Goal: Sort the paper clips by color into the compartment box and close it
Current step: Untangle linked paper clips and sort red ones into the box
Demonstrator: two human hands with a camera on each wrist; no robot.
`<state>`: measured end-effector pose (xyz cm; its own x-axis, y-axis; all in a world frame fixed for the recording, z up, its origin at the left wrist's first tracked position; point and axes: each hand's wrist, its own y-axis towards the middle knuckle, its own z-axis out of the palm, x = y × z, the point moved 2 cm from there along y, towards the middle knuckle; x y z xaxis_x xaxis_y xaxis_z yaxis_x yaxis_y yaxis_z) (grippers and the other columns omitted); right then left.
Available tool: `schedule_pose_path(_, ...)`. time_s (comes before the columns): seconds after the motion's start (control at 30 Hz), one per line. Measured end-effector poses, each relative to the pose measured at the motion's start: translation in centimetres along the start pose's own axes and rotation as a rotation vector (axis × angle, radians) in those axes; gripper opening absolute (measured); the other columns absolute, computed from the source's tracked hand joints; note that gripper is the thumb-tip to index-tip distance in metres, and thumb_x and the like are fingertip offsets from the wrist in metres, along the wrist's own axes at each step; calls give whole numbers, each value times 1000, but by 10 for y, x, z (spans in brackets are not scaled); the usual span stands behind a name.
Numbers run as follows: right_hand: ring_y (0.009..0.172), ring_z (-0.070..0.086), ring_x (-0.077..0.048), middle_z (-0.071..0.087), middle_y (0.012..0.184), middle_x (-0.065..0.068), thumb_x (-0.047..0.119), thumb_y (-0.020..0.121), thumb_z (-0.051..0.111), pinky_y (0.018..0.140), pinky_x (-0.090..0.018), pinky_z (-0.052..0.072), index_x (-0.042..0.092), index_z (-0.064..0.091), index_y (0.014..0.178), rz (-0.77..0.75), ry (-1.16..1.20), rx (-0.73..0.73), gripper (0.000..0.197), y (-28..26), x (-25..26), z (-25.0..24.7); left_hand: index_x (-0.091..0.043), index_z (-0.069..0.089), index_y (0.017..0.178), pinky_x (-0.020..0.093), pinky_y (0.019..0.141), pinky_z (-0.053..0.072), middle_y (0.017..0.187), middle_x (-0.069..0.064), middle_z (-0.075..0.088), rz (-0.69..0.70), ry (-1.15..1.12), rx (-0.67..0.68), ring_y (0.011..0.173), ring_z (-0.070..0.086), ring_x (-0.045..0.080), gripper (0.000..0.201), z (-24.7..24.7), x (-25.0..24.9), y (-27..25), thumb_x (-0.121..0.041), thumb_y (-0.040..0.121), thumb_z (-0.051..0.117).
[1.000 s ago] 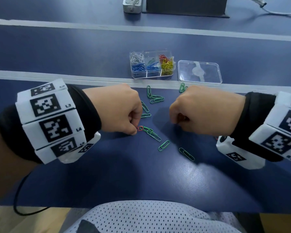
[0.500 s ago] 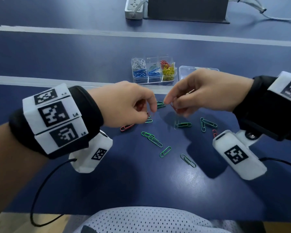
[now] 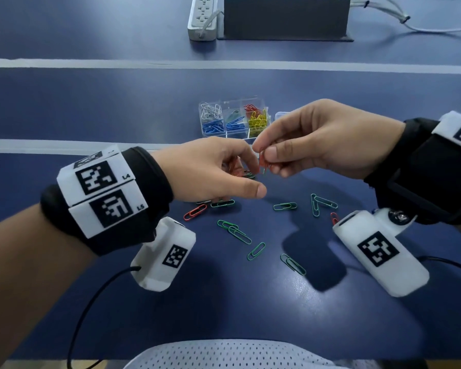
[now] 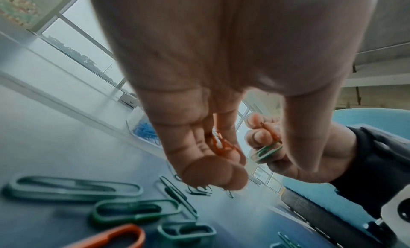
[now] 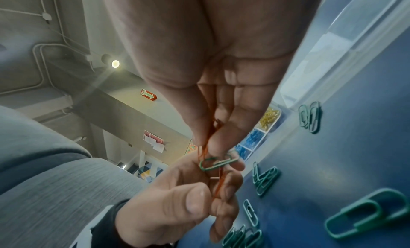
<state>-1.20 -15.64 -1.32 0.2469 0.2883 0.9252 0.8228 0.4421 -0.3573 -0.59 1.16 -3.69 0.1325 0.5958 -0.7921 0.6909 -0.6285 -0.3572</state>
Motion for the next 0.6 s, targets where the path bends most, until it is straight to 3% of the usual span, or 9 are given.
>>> schedule_pose_path(0.07, 61, 59, -16, 68, 63, 1, -1, 79, 63, 58, -18, 55, 12, 71, 81, -14, 27, 7, 16, -1, -1, 0, -32, 62, 82, 18, 54, 38, 63, -9, 46, 22, -33, 17, 55, 43, 10, 33, 1, 1, 1, -53, 58, 70)
schedule_pose_path(0.13, 62, 57, -17, 67, 63, -1, 6, 72, 65, 57, -19, 55, 12, 70, 82, -24, 64, 15, 13, -1, -2, -1, -27, 63, 81, 17, 52, 39, 64, -4, 48, 37, -81, 19, 55, 44, 12, 19, 2, 1, 1, -37, 69, 75)
schedule_pose_path(0.2, 64, 56, -19, 65, 67, -4, 11, 66, 65, 58, -19, 55, 12, 69, 86, -27, 92, 22, 20, -2, -4, -2, -23, 62, 78, 21, 54, 43, 66, 6, 53, 49, -129, 20, 57, 49, 18, 9, 4, -1, 1, -24, 76, 71)
schedule_pose_path(0.27, 65, 56, -19, 63, 68, -6, 12, 64, 65, 59, -19, 55, 11, 70, 87, -33, 102, 19, 24, -2, -6, -3, -22, 62, 77, 24, 55, 45, 68, 12, 55, 47, -156, 13, 57, 52, 21, 7, 6, -1, 0, -22, 77, 69)
schedule_pose_path(0.37, 65, 55, -21, 64, 66, -6, 11, 63, 65, 57, -19, 54, 8, 70, 86, -39, 128, 13, 23, -2, -7, -4, -21, 62, 76, 27, 58, 46, 63, 9, 58, 37, -152, 0, 58, 54, 24, 9, 8, -2, 1, -18, 82, 68)
schedule_pose_path(0.47, 61, 56, -19, 65, 68, -8, 8, 67, 65, 55, -19, 54, 7, 69, 84, -40, 135, -11, 18, -2, -7, -4, -20, 61, 74, 27, 57, 48, 54, 0, 59, 16, -131, -19, 55, 54, 21, 10, 9, -3, 0, -20, 81, 68)
schedule_pose_path(0.6, 52, 59, -12, 63, 66, -8, -5, 83, 58, 53, -17, 53, 7, 67, 81, -49, 99, -87, 16, -3, -8, -5, -21, 61, 71, 24, 53, 47, 50, -2, 59, 10, -141, -41, 51, 53, 18, 5, 11, -6, -2, -24, 75, 62)
